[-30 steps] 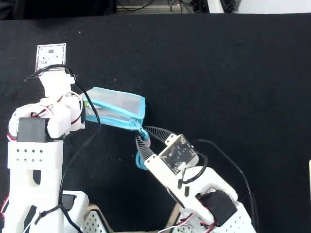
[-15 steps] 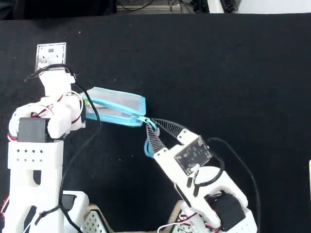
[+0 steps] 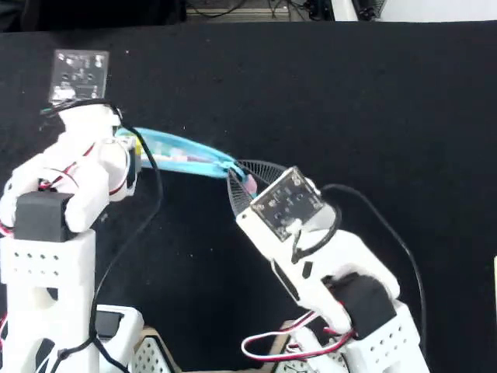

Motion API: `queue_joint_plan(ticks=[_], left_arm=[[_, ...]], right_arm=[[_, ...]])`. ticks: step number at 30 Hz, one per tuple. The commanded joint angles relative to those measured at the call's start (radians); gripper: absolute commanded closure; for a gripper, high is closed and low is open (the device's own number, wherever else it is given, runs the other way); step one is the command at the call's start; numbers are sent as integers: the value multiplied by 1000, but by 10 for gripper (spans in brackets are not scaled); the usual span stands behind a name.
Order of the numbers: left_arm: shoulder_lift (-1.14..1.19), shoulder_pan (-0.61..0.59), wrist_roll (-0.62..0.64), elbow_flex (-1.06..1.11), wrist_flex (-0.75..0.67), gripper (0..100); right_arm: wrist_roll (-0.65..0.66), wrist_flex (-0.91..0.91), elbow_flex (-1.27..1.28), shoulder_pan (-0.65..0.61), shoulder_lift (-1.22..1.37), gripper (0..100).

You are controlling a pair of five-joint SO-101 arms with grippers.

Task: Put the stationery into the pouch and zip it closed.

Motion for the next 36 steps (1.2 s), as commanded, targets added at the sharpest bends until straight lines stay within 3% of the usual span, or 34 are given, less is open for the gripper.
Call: queue_joint_plan(ticks=[1,11,18,26,29,36], left_arm=[[-11,21,-8,-148,-17,817],[-37,12,-8,-211,-8,812],[-238,21,-15,-259,186,812],[-261,22,-173,-24,334,812],[-265,21,-187,105,245,812],[-272,22,-183,435,-183,812]], right_arm=[[9,2,-120,17,45,988],[8,-6,-222,15,168,988],[6,2,-298,15,255,988],[9,0,-335,14,271,988],[11,15,-369,11,263,988],[14,166,-417,-55,263,988]])
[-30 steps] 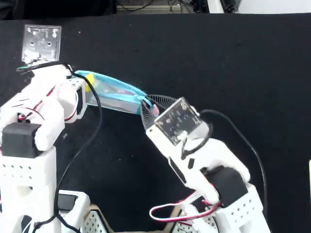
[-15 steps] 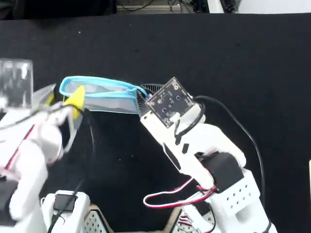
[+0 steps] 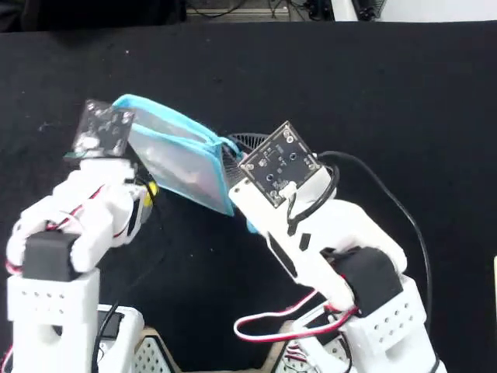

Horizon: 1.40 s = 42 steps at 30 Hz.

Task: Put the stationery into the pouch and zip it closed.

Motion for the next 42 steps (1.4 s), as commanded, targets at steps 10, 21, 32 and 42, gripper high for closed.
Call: queue_joint_plan(ticks=[10,21,32,42], left_arm=[[-20,2,253,340,-697,813],[-101,10,275,252,-404,810],[-500,127,167,282,-83,807],[-749,369,167,432,-161,739]], right_arm=[[161,173,-79,-236,-7,988],[155,83,-79,-164,-1,988],[157,80,-77,-140,1,988],[155,89,-77,-144,-7,988]])
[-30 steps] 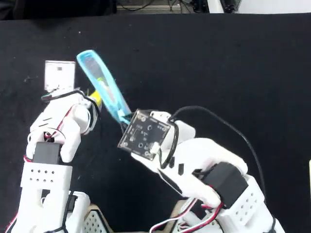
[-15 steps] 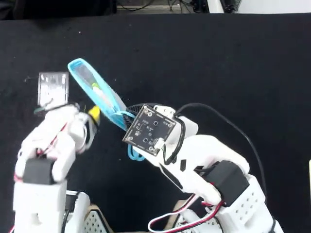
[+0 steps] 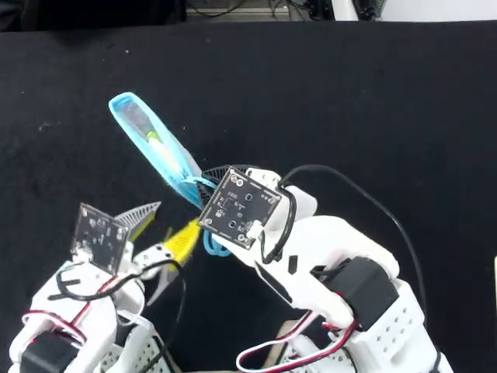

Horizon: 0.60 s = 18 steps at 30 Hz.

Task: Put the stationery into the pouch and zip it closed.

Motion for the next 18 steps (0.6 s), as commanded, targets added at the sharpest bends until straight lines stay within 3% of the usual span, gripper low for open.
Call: queue_joint_plan(ticks=[1,9,18], left_arm=[[-25,-4,-5,54,-83,744],[-25,-278,-6,191,-295,745],[-34,-371,-6,234,-399,747]], right_arm=[[3,-20,-53,17,-5,988],[3,-20,-53,17,-4,988],[3,-20,-53,17,-1,988]])
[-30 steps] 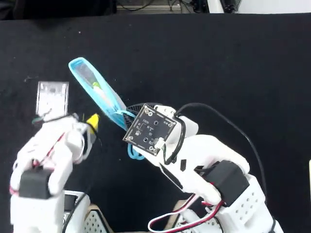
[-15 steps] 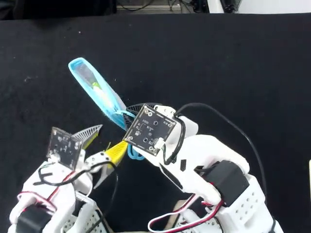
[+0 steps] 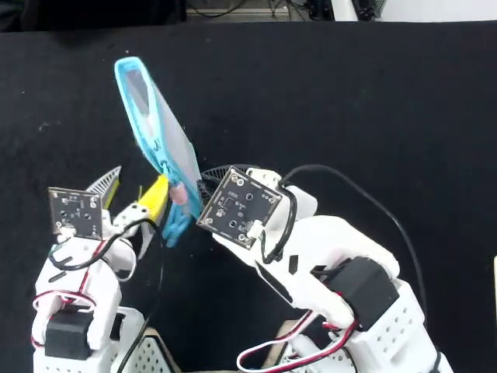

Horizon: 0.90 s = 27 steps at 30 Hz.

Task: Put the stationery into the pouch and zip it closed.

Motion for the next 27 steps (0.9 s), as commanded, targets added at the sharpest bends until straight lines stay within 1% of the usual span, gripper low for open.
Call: queue_joint_plan(ticks=[1,5,7,9,11,13,15,18,21,27], left_arm=[[-5,-41,-6,-19,-31,747],[-5,-36,-6,-10,-28,747],[-3,-36,-6,-8,-31,747],[-3,-36,-6,-8,-31,747],[-3,-35,-5,-8,-31,747],[-5,-33,0,-8,-31,747],[-5,-24,-2,-8,-28,747],[-5,-33,-5,8,-25,747],[-5,-30,-5,24,-23,747],[-5,-24,2,21,-29,747]], right_arm=[[3,-21,-51,17,2,988],[2,-21,8,15,2,983],[-29,-29,74,15,-4,972],[-89,-41,140,3,-5,909],[-164,-83,203,-35,-5,837],[-221,-157,269,-83,-5,804],[-244,-255,335,-114,-5,817],[-250,-381,403,-101,-5,839],[-252,-479,478,-109,-2,839],[-373,-644,598,-124,-4,839]])
